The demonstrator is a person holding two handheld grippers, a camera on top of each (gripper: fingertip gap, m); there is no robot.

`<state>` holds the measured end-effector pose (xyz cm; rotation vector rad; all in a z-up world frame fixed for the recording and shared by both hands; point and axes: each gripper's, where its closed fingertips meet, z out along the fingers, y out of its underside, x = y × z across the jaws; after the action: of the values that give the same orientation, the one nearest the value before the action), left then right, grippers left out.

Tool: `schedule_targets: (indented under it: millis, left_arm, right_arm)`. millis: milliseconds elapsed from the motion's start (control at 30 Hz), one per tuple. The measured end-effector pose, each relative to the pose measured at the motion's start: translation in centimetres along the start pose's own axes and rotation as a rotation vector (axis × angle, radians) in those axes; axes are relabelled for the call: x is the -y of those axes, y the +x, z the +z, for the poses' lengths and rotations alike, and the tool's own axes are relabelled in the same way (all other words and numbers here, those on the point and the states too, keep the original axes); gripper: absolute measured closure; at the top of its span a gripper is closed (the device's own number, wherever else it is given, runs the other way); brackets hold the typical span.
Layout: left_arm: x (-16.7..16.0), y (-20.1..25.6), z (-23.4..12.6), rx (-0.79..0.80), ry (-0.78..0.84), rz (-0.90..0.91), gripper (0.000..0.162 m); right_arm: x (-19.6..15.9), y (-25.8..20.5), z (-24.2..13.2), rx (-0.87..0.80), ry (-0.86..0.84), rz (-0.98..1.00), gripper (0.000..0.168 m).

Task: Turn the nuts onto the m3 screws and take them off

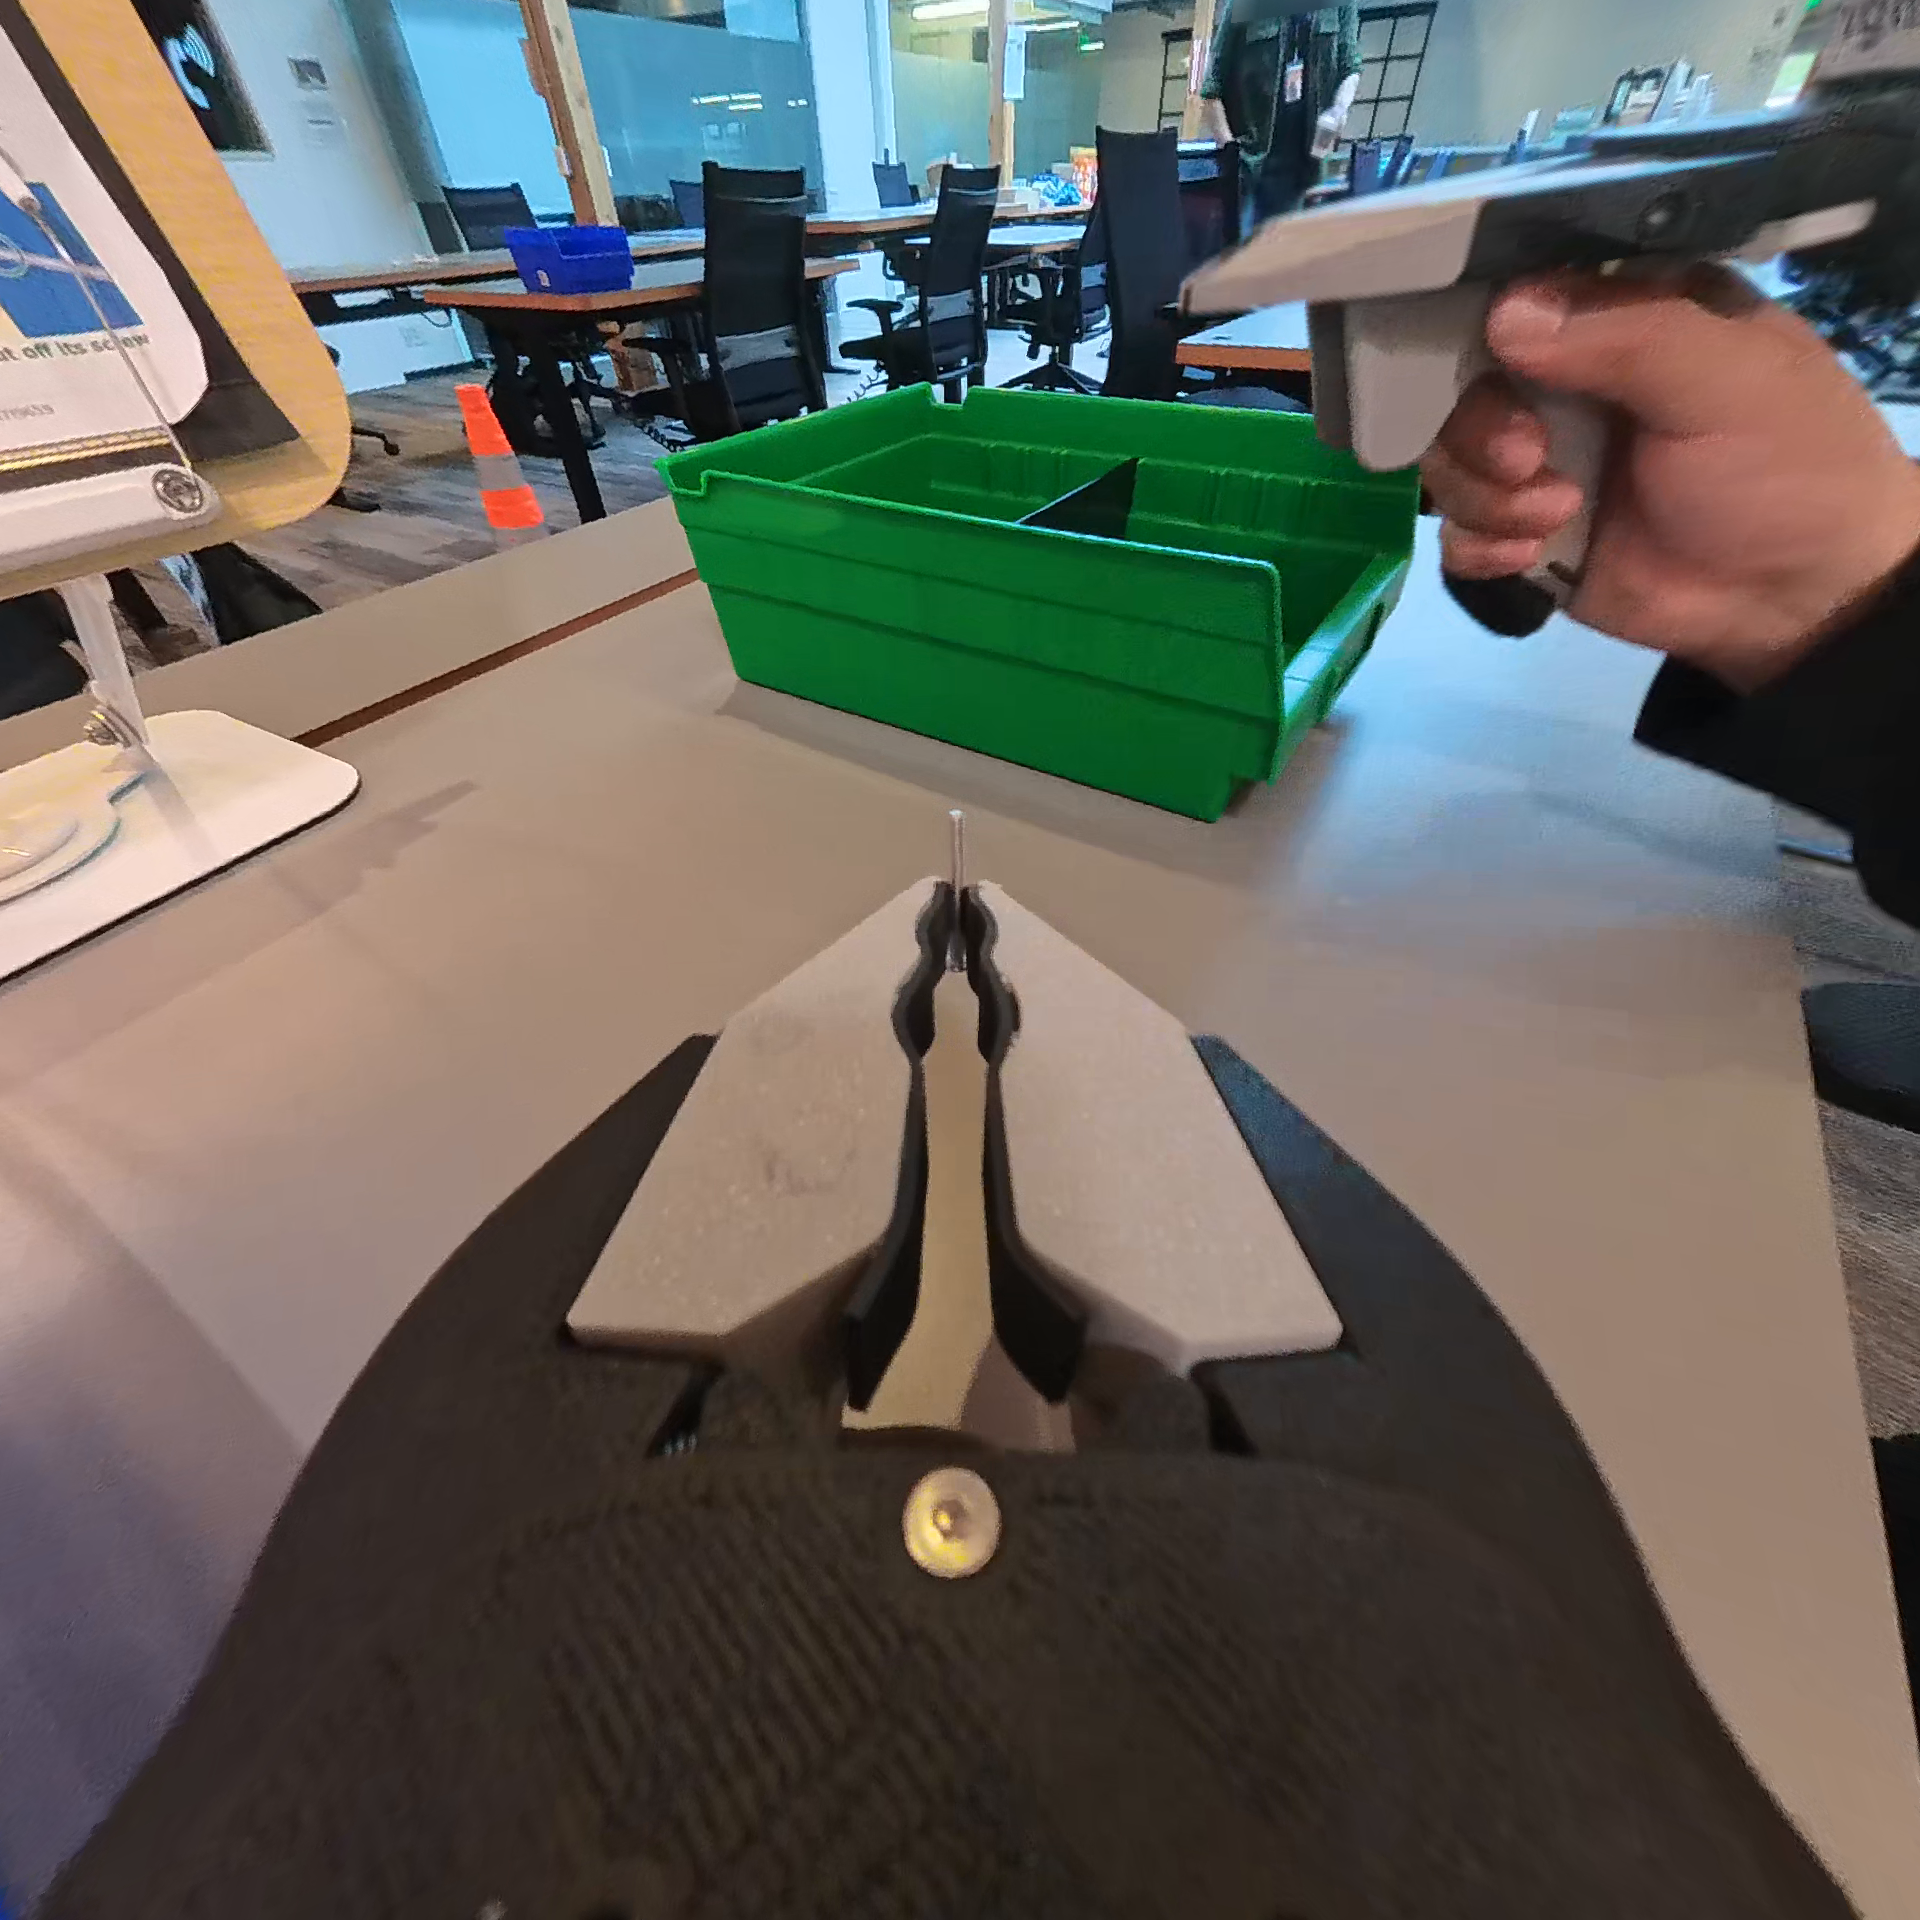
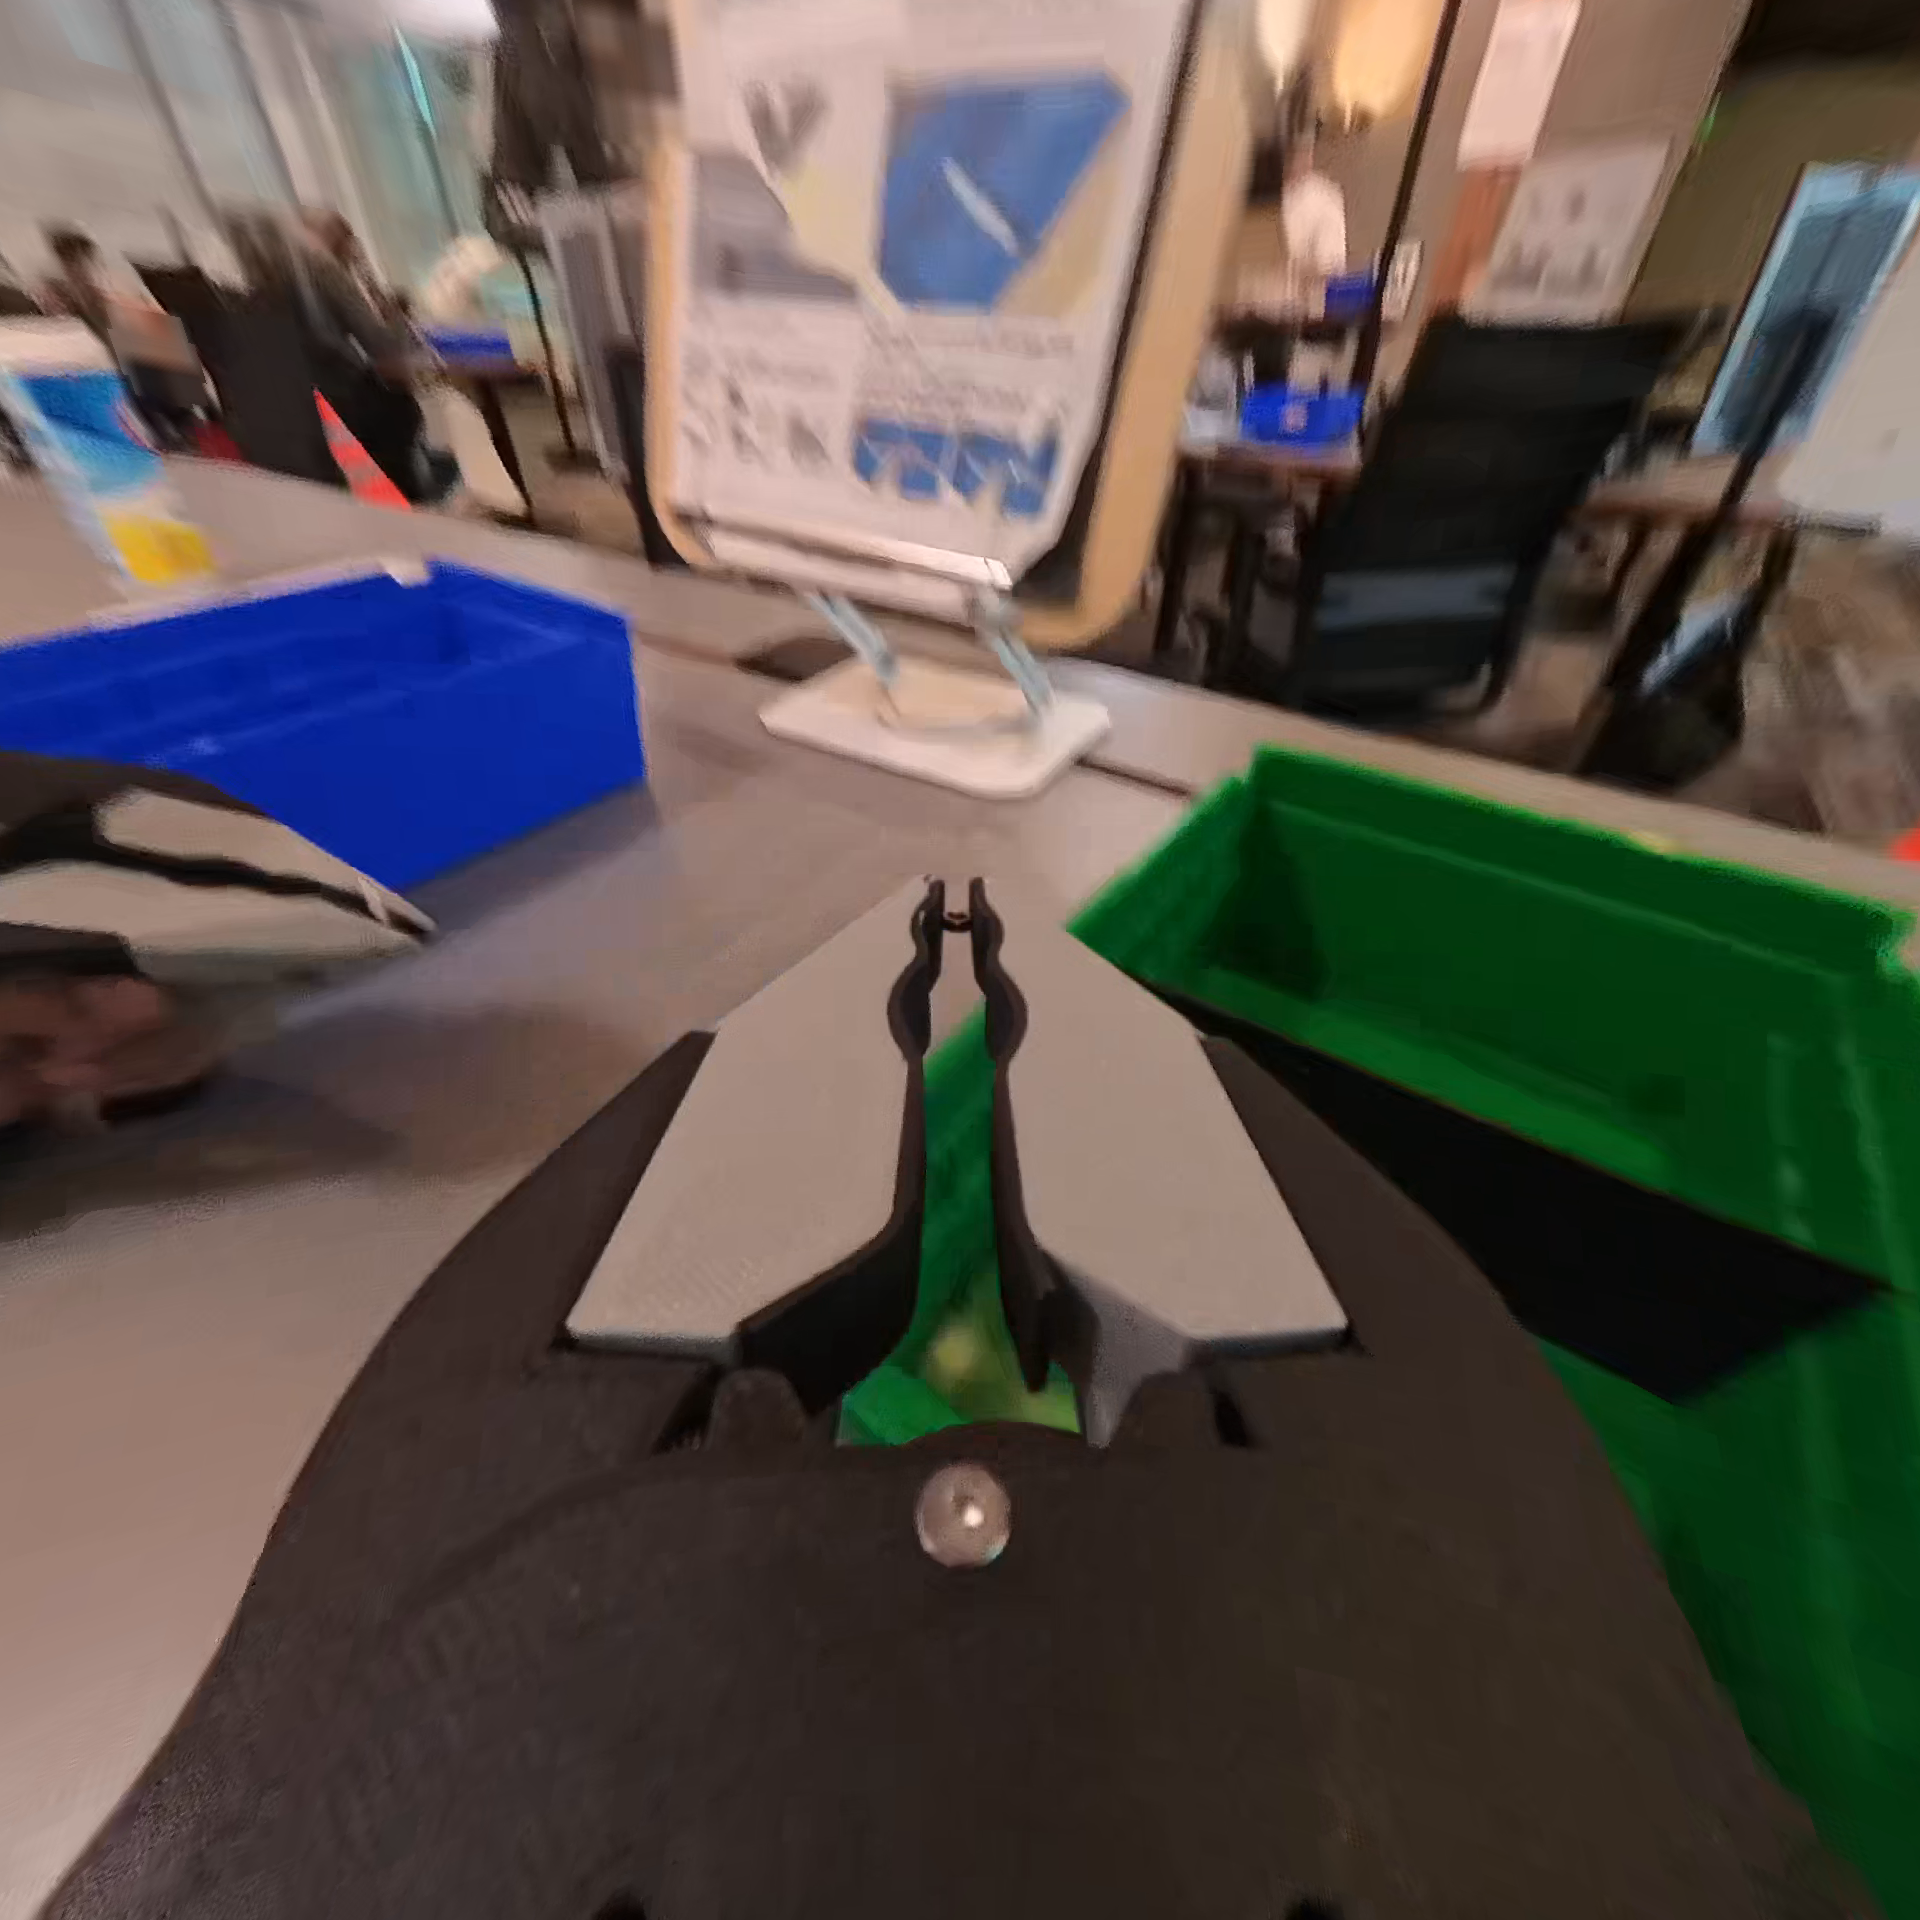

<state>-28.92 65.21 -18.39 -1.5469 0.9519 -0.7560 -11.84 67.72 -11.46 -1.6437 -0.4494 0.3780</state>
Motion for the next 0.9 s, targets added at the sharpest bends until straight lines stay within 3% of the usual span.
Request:
schedule_targets:
  millis: [167,400,900]
  left_arm:
    - [-0.1,-0.2,0.0,0.003,0.002,-0.014,0.162]
    - [-0.5,-0.6,0.1,0.012,-0.006,-0.034,0.162]
    - [-0.5,-0.7,0.1,0.02,-0.005,-0.04,0.162]
  right_arm:
    - [-6.3,4.2,-0.7,-0.007,-0.372,0.022,0.167]
    - [-10.8,4.5,-0.2,0.005,-0.626,-0.064,0.166]
    - [-12.1,3.4,0.4,0.06,-0.692,0.018,0.166]
